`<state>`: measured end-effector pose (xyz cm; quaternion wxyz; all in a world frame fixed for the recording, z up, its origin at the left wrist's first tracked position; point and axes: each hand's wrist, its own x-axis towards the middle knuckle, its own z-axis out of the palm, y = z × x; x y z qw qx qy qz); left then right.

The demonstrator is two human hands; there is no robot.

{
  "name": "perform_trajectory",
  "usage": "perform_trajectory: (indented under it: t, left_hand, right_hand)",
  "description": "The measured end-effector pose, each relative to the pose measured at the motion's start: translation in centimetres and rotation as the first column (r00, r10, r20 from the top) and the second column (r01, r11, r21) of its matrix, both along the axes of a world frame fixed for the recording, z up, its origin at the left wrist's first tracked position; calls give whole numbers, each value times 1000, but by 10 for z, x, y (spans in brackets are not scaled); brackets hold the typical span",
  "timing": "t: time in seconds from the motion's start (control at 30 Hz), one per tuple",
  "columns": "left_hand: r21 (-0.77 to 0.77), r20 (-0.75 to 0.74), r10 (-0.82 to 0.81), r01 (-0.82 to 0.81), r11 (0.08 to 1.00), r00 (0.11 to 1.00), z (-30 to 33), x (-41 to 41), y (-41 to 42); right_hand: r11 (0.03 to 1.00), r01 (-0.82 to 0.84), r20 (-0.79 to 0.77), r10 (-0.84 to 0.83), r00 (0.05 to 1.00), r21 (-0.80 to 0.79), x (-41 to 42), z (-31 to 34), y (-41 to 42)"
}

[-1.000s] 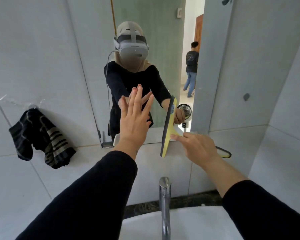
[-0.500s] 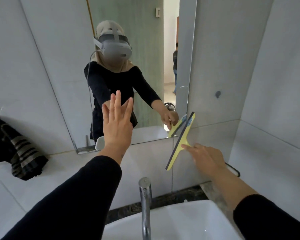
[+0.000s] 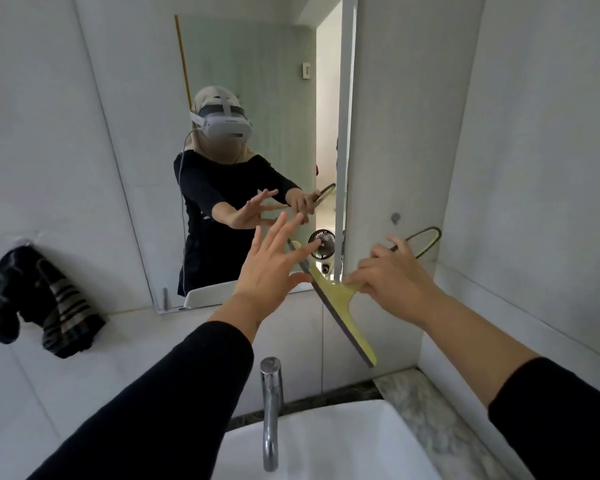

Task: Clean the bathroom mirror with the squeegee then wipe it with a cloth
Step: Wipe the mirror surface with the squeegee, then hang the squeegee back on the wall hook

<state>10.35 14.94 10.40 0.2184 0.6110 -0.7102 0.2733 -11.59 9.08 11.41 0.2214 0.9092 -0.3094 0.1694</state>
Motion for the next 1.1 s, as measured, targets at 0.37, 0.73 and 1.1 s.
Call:
perform_trajectory:
  t: [0.37, 0.73, 1.1]
  left_hand:
    - [41, -457, -122, 158, 987, 881, 15, -10, 35]
    - [68, -560, -56, 113, 991, 826, -43, -38, 5]
    - [222, -706, -100, 354, 908, 701, -105, -54, -75]
  right_hand:
    - [995, -88, 192, 96, 977, -47, -6, 43, 30]
    - [811, -81, 785, -530, 320, 580, 6, 39, -20]
    - [821, 26, 776, -549, 309, 570, 4, 8, -97]
